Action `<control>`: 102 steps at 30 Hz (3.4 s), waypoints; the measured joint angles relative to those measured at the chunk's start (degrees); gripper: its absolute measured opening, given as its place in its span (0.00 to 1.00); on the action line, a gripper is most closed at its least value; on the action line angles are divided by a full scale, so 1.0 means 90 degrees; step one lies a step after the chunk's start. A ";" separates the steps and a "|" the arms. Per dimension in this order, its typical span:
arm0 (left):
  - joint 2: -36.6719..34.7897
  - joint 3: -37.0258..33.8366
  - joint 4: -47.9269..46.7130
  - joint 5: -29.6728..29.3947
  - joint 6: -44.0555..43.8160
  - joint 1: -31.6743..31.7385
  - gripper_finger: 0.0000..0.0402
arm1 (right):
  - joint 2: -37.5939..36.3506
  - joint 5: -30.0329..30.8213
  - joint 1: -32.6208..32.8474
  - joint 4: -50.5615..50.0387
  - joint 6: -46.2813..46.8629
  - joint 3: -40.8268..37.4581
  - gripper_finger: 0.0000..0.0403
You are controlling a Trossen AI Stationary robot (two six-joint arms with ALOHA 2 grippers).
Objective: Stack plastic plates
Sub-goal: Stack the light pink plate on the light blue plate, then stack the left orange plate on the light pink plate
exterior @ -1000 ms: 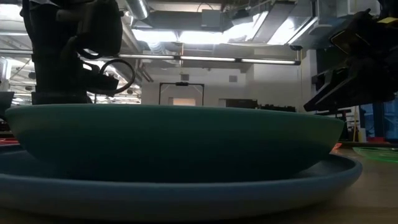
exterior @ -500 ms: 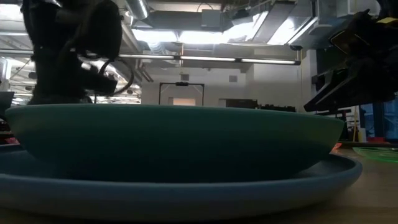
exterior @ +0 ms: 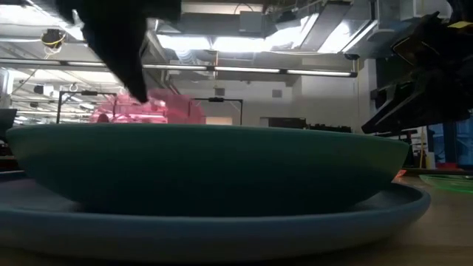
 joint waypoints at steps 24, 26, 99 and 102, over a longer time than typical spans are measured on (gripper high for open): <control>0.0024 -0.0136 0.3438 0.1412 0.2202 -0.0686 0.00 | 0.0000 -0.0001 -0.0001 -0.0002 0.0000 0.0000 0.36; 0.0024 -0.0268 0.3656 0.1410 0.2184 -0.0686 0.00 | 0.0000 -0.0002 0.0001 -0.0005 0.0000 0.0000 0.36; -0.1030 -0.3000 0.1474 -0.0971 0.2269 0.4590 0.25 | -0.0002 -0.0274 0.0001 0.0014 -0.0680 0.0005 0.36; -0.1030 -0.3064 0.1639 -0.1101 0.2428 0.4859 0.25 | -0.0002 -0.0522 -0.0001 0.0012 -0.0678 0.0005 0.36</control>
